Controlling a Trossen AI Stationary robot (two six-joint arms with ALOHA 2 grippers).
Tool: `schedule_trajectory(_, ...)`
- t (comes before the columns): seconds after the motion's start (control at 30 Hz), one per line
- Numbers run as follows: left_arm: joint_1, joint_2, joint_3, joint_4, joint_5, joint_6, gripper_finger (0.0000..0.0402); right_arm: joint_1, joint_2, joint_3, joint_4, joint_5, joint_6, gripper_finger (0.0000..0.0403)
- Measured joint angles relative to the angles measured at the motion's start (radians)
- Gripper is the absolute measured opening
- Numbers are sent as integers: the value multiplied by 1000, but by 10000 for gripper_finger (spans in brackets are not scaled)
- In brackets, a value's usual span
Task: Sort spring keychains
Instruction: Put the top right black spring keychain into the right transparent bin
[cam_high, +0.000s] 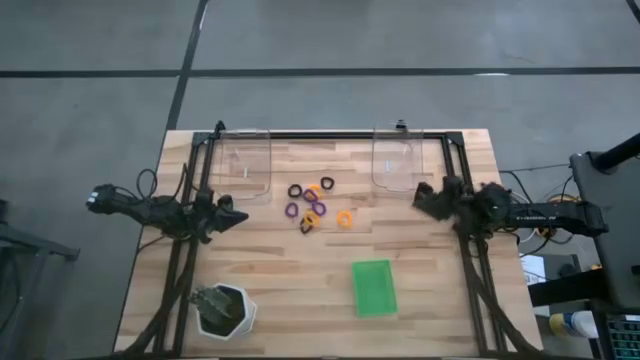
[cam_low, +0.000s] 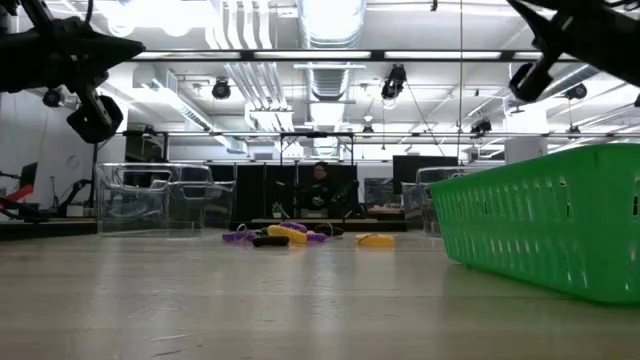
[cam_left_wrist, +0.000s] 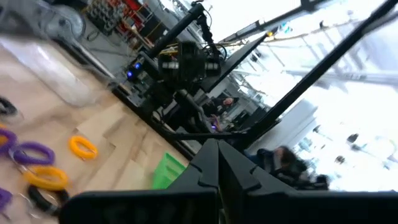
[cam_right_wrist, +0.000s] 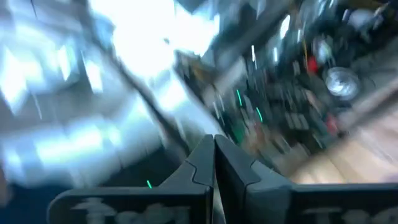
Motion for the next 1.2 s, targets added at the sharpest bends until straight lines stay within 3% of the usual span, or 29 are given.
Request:
schedule_trajectory(0.2,0,0,0,1,0,-130,0,0,-2,0,227,346,-41,8)
schedule_trajectory(0.4,0,0,0,1,0,-139,0,1,6,30,228,375,-38,8)
schedule_trajectory(0.5,0,0,0,12,0,-140,0,5,38,134,21,360,-30,8)
schedule_trajectory(0.6,0,0,0,29,0,-140,0,6,114,305,-321,292,-20,8)
schedule_trajectory(0.8,0,0,0,65,-11,-148,0,6,362,681,-894,241,11,8)
schedule_trajectory(0.93,0,0,0,69,-13,-170,0,-15,562,874,-1027,163,41,8)
schedule_trajectory(1.07,0,0,0,68,-13,-172,0,-19,767,1077,-1082,81,-104,9)
schedule_trajectory(1.2,0,0,0,68,-13,-198,0,-17,980,1306,-1299,45,-286,29)
